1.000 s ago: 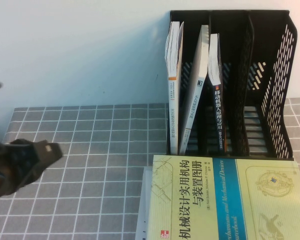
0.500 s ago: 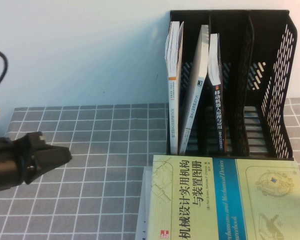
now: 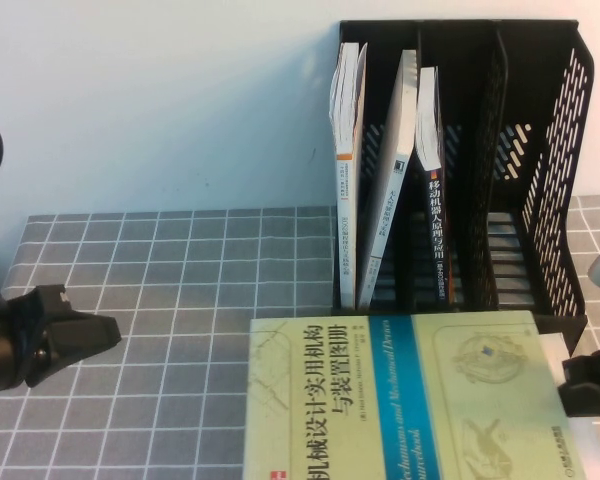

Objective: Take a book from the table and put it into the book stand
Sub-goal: Push book with right arm, then pick up the book with your left arm

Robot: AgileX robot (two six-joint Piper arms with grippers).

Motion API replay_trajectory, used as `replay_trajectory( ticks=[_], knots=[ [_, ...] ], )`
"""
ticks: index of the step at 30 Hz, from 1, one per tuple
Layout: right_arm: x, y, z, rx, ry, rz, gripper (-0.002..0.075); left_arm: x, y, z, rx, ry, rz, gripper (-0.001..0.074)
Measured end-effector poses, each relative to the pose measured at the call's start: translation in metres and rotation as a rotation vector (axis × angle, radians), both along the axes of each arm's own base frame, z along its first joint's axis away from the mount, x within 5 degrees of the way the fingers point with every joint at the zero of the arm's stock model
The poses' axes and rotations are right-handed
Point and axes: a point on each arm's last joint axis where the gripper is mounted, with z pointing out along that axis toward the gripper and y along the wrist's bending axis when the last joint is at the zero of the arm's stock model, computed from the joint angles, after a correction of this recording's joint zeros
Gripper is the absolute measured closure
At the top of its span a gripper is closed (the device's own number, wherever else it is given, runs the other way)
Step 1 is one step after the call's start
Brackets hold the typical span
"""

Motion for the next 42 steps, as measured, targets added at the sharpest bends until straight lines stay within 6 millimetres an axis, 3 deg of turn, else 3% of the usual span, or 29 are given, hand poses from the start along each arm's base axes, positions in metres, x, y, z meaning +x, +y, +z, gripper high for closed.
replay_trajectory(
  ticks=[15, 18, 20, 26, 28, 31, 37, 42],
  knots=[
    [0.002, 0.013, -0.006, 0.132, -0.004, 0.145, 0.0729, 0.004, 0.004, -0.019, -0.006, 0.143, 0.021, 0.0737],
    [0.001, 0.014, -0.006, 0.137, -0.003, 0.168, 0.0729, 0.006, 0.002, -0.027, -0.049, 0.195, -0.018, 0.0699],
    [0.0, 0.014, -0.003, 0.134, -0.018, 0.174, 0.0729, 0.008, 0.0, -0.033, -0.076, 0.215, -0.048, 0.0624],
    [-0.009, 0.012, 0.027, 0.112, -0.156, 0.174, 0.0729, 0.017, -0.002, -0.045, -0.124, 0.171, -0.138, 0.025],
    [-0.014, 0.012, 0.04, 0.116, -0.207, 0.172, 0.0729, 0.019, -0.005, -0.049, -0.141, 0.163, -0.176, 0.0174],
    [-0.026, 0.011, 0.062, 0.121, -0.3, 0.173, 0.0729, 0.022, -0.014, -0.058, -0.163, 0.168, -0.238, 0.0132],
    [-0.05, 0.008, 0.099, 0.122, -0.481, 0.15, 0.0729, 0.026, -0.044, -0.08, -0.17, 0.181, -0.377, 0.0122],
    [-0.071, 0.006, 0.121, 0.125, -0.599, 0.153, 0.0729, 0.033, -0.061, -0.097, -0.198, 0.187, -0.389, 0.0121]
  ],
)
